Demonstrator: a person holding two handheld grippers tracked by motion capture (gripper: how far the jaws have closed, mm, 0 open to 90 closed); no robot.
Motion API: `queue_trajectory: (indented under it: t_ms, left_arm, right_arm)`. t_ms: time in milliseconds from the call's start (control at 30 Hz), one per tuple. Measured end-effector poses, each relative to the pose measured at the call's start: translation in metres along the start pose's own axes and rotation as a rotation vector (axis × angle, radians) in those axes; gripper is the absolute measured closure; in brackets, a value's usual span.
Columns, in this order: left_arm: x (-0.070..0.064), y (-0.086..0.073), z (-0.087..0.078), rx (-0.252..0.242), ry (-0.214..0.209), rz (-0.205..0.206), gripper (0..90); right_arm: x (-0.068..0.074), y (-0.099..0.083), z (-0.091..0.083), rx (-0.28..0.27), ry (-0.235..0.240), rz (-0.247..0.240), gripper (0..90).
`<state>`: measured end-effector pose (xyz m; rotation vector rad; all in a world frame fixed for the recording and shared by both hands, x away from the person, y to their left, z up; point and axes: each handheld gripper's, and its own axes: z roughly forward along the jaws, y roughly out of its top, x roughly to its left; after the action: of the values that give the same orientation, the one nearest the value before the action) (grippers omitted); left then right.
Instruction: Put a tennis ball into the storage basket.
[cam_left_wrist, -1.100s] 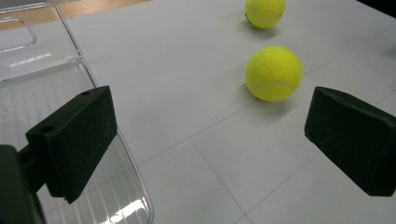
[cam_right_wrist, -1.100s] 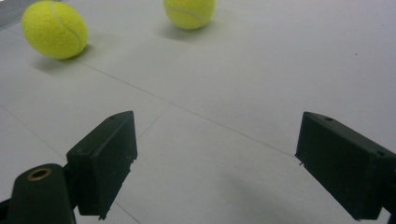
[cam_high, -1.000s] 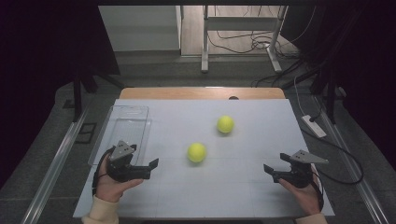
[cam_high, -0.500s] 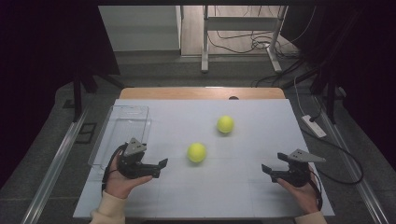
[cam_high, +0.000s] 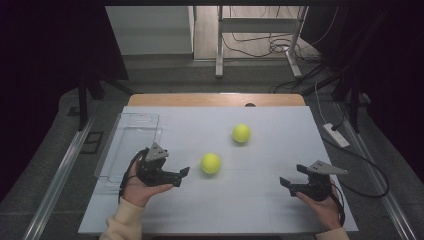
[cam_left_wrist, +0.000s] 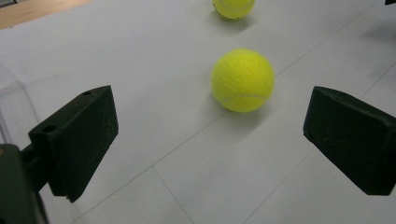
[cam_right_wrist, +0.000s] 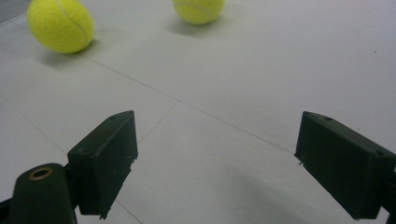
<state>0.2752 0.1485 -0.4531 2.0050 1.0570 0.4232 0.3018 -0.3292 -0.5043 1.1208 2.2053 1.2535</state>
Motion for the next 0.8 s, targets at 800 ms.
queue_trajectory:
  t_ms: [800]
  left_arm:
    - [-0.019, 0.028, 0.026, 0.030, -0.058, 0.061, 3.6]
  right_arm:
    - [0.000, -0.002, -0.001, 0.000, -0.005, 0.007, 12.8]
